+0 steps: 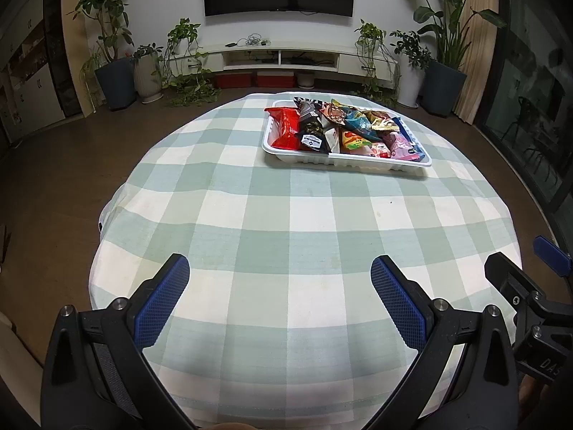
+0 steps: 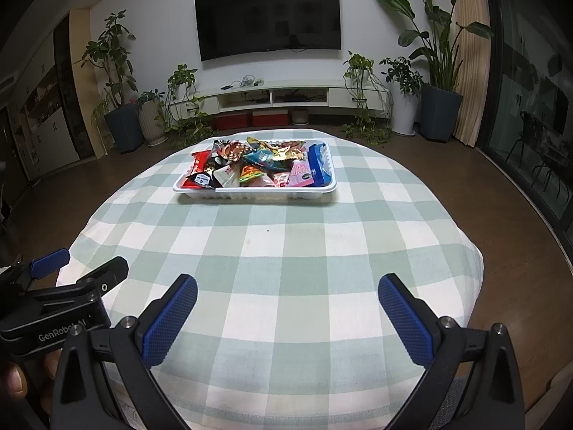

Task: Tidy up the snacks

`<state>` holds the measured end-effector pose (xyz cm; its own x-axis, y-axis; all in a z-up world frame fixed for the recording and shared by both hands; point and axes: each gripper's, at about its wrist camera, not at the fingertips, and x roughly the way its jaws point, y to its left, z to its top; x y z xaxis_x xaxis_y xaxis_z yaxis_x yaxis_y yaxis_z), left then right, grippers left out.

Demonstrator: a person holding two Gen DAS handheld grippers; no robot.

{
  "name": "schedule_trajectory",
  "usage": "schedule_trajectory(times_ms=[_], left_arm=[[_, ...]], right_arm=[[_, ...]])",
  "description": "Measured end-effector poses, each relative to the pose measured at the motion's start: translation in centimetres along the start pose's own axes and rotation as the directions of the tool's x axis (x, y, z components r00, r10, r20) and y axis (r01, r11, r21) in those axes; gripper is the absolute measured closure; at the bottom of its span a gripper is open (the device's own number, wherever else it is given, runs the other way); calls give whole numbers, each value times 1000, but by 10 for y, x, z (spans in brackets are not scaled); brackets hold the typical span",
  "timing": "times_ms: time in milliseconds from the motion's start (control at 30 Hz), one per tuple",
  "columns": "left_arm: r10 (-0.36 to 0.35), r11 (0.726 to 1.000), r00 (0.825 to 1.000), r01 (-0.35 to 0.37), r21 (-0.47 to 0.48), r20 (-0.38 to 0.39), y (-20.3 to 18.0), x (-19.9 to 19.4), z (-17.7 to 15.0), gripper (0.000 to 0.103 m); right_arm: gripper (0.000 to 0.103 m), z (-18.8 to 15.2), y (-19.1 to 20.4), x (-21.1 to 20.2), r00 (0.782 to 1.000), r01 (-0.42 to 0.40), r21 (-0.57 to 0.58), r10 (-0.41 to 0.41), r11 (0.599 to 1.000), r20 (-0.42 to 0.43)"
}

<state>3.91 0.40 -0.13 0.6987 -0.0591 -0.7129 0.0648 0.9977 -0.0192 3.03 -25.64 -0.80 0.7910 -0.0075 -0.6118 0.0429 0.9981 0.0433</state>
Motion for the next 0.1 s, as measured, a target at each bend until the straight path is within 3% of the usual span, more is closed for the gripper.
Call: schedule_trajectory(times_ms=[100], left_arm=[[-5, 1000, 1000, 5, -1, 2, 1, 0, 0, 0]], right_arm=[[0, -6, -1, -4, 1000, -2, 4, 2, 1000, -4]])
